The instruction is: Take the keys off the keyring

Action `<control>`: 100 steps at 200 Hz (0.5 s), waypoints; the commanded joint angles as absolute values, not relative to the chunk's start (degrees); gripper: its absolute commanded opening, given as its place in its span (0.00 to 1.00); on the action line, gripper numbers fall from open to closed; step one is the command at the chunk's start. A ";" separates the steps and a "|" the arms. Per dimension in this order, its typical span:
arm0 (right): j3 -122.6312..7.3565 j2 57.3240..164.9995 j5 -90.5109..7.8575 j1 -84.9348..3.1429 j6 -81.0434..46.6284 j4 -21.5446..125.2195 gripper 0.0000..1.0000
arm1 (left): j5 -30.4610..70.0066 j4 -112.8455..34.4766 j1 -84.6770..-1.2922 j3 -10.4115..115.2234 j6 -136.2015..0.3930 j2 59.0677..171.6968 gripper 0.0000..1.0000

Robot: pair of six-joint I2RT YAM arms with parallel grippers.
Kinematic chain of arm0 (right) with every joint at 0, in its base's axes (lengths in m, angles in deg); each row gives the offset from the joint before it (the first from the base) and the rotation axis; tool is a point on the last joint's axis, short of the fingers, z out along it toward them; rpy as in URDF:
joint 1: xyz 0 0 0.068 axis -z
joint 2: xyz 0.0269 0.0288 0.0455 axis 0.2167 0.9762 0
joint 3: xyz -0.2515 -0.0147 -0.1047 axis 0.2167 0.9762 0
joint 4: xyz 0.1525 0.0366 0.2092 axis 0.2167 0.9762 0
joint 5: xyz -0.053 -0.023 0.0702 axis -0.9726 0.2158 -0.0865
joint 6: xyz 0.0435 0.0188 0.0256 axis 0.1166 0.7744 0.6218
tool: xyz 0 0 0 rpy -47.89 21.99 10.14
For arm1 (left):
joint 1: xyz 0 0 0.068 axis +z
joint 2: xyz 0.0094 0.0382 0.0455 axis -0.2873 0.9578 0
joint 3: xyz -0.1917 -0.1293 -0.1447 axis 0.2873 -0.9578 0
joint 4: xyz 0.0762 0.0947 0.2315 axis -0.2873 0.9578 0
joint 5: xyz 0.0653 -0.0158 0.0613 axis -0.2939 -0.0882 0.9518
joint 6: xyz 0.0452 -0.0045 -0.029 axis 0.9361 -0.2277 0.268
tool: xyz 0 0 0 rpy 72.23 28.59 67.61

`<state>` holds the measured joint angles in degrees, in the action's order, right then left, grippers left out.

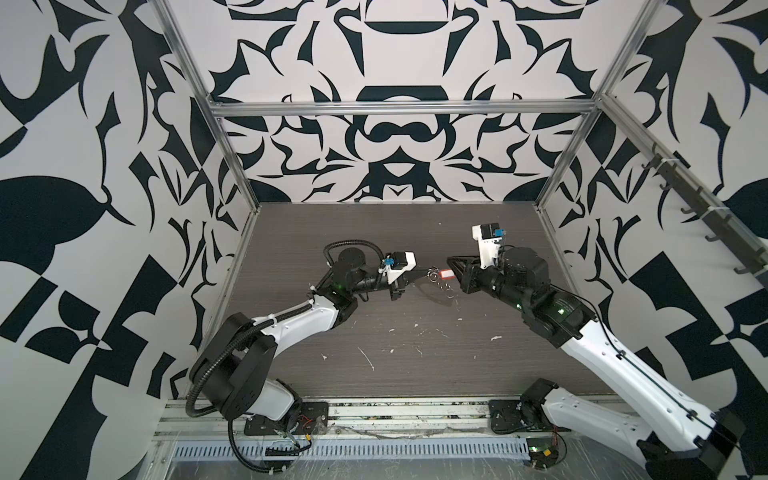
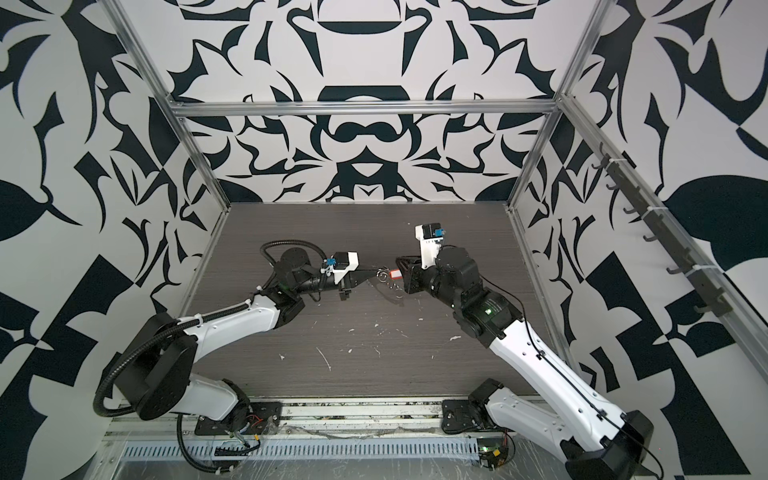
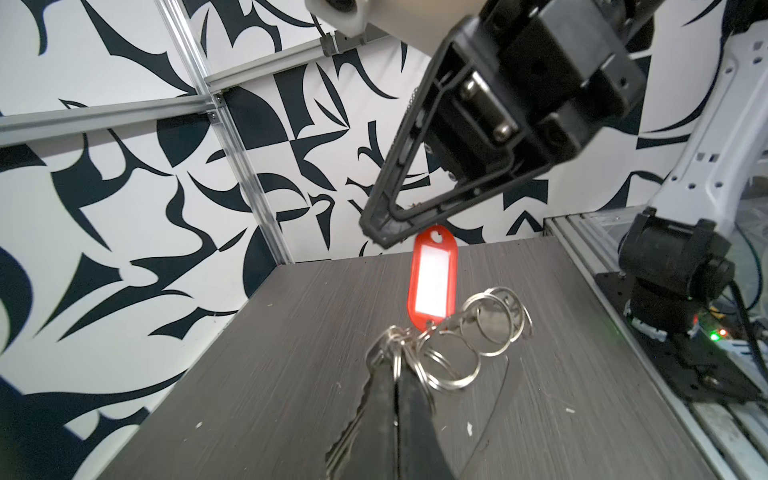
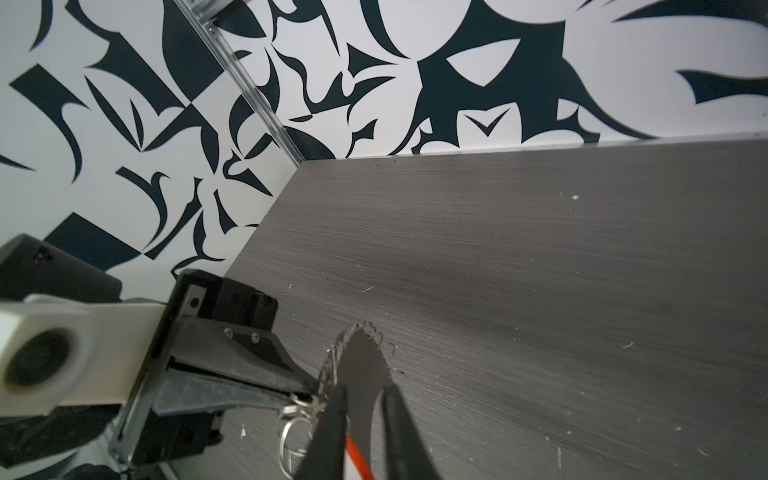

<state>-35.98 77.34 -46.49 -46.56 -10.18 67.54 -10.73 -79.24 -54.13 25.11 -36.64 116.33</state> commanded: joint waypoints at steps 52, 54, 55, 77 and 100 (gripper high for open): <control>-34.93 76.11 -38.14 -45.96 -21.62 59.08 0.54 | -14.52 -29.18 -51.76 38.08 2.09 110.30 0.00; -34.71 76.23 -37.92 -45.97 -22.16 58.57 0.54 | -14.25 -26.68 -51.76 38.99 2.92 110.36 0.00; -34.62 76.29 -37.75 -45.98 -22.38 58.40 0.54 | -14.08 -25.73 -51.76 39.36 3.36 110.43 0.00; -30.47 77.06 -36.73 -45.95 -25.23 50.81 0.54 | -8.54 -8.09 -51.68 46.01 9.69 110.76 0.00; -21.75 76.80 -33.98 -45.99 -29.17 37.04 0.55 | -4.31 0.16 -51.68 47.78 11.98 109.96 0.00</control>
<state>-28.46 76.75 -38.10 -46.23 -23.09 52.83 -8.66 -20.51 -51.94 45.79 2.63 111.80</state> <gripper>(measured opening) 0.545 0.042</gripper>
